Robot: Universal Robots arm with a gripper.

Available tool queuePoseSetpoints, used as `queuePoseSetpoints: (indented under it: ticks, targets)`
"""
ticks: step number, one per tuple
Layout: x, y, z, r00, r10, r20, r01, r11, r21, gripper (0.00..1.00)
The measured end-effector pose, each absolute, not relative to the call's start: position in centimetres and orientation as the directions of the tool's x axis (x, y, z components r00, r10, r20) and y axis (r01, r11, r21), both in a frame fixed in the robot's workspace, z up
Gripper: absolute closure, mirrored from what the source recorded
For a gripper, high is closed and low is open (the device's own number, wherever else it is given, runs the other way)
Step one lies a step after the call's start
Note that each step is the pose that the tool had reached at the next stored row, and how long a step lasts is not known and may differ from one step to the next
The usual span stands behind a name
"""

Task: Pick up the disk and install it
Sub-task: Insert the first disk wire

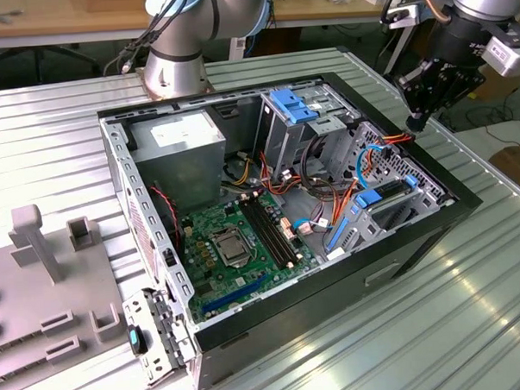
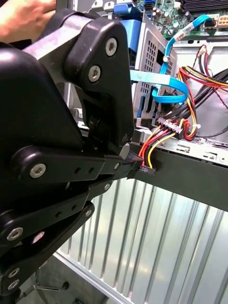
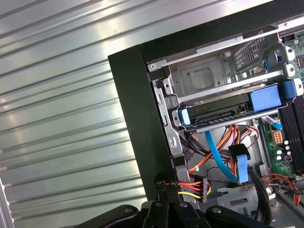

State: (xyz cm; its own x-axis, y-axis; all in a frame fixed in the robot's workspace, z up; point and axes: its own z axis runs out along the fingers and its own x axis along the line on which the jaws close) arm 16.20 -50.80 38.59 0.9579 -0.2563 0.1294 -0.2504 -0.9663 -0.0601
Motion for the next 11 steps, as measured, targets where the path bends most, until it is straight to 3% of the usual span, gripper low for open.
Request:
queuePoseSetpoints:
  ticks: [5,6,7,8,9,11]
  targets:
    - [16.20,-50.80,38.59,0.958,-0.256,0.129,-0.250,-0.966,-0.060,0.89]
    - [16.20,-50.81,38.59,0.958,-0.255,0.129,-0.249,-0.967,-0.060,0.83]
    - [16.22,-50.80,38.57,0.962,-0.242,0.130,-0.236,-0.970,-0.060,0.70]
    - [16.23,-50.80,38.53,0.965,-0.227,0.130,-0.221,-0.974,-0.060,0.70]
    - [16.25,-50.79,38.48,0.968,-0.213,0.130,-0.207,-0.977,-0.060,0.64]
    - [16.26,-50.59,38.21,0.972,-0.193,0.132,-0.186,-0.981,-0.058,0.64]
